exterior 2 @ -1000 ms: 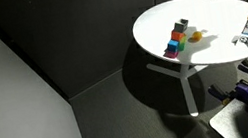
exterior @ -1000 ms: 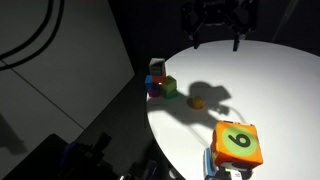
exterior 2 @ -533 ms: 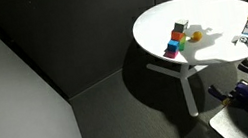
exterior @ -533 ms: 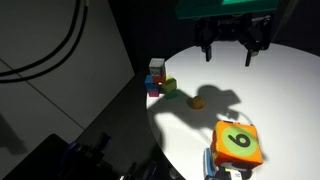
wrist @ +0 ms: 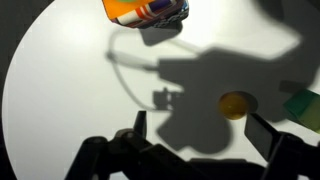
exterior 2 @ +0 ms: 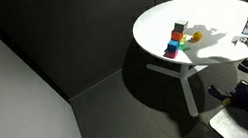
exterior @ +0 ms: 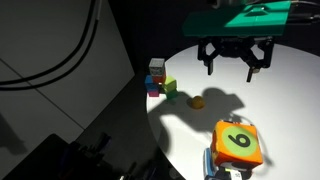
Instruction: Pick up the yellow round toy and put it on the gray block
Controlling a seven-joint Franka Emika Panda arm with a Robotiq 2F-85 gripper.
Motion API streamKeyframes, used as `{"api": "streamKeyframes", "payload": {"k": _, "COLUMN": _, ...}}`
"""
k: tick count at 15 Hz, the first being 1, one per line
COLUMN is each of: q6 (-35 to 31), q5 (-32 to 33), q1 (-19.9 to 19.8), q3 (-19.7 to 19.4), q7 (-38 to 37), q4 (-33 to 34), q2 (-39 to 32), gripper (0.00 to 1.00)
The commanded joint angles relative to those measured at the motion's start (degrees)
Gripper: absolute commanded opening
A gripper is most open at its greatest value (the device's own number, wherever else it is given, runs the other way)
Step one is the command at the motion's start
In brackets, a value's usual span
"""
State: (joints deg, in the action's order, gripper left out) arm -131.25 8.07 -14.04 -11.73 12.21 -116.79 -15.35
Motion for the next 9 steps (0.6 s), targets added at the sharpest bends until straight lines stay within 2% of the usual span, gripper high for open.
{"api": "streamKeyframes", "payload": {"k": 1, "q6": 1.22, "q5": -2.07, "q1": -1.54, "q3": 0.69, "q7": 5.55, "q4": 0.76, "q2": -0.56, "gripper": 1.0}}
{"api": "streamKeyframes", "payload": {"k": 9, "q6": -2.97, "q5": -6.76, "q1": -3.33, "q3": 3.41, "q7": 21.05, "q4": 0.08, "q2": -2.19, "gripper": 1.0}}
